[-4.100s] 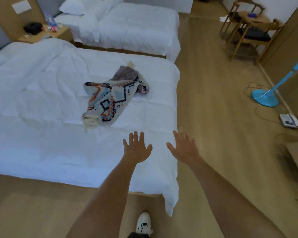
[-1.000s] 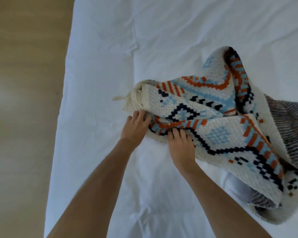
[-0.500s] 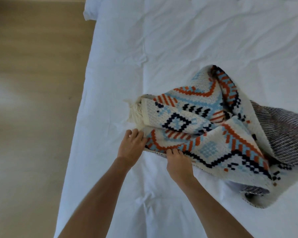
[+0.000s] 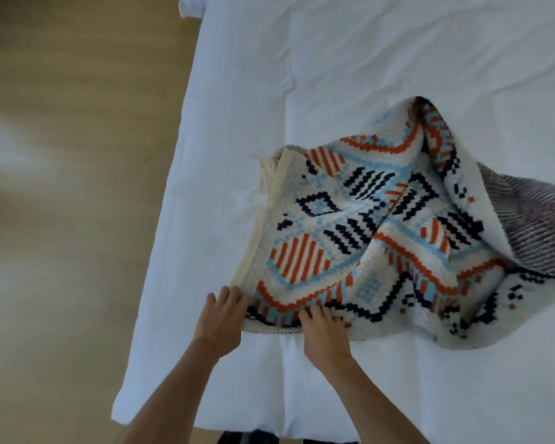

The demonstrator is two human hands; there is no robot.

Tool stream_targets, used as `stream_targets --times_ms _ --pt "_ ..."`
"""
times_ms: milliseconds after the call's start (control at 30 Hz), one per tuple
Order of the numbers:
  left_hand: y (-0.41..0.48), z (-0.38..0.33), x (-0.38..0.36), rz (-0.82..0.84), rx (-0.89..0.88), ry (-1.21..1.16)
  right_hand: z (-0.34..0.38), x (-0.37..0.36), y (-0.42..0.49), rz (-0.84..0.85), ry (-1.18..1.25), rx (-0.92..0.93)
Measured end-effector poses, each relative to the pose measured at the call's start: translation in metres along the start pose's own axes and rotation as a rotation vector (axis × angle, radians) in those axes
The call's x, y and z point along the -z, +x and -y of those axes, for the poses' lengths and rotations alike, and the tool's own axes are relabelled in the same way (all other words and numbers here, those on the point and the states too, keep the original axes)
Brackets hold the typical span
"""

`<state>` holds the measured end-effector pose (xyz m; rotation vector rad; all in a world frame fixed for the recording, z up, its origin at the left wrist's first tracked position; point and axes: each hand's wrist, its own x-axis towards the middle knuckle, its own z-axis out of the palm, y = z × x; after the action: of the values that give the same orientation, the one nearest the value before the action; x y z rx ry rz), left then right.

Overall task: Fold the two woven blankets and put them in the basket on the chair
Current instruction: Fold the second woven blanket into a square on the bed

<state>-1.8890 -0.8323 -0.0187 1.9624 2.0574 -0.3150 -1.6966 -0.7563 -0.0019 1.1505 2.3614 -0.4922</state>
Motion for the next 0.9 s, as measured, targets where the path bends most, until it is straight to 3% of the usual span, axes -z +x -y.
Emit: stream_targets --times_ms 233,433,600,667,833,900 --pt "-0.004 -0.010 -0.004 -0.107 0.221 -0.263 -0.003 -0.019 -0.005 -0.204 -0.033 -0.010" --pt "0.011 -0.008 0.027 -0.068 0.369 -0.506 -0.004 -0.013 -0.005 -0.265 0.024 0.007" --pt "0.019 -0.016 0.030 -0.036 0.283 -0.442 -0.009 -0.022 -0.004 -0.199 -0.053 -0.003" --pt "0.014 -0.015 0.026 0.027 0.228 -0.320 -0.010 -0.025 -0.007 -0.186 -0.057 -0.006" --pt "-0.017 0.001 0.017 0.487 0.270 -0.010 -0.008 -0.020 -0.012 -0.183 0.003 0.010" --pt "-0.029 0.004 0.015 0.560 0.279 0.055 -0.001 -0.018 -0.016 -0.178 0.020 0.043"
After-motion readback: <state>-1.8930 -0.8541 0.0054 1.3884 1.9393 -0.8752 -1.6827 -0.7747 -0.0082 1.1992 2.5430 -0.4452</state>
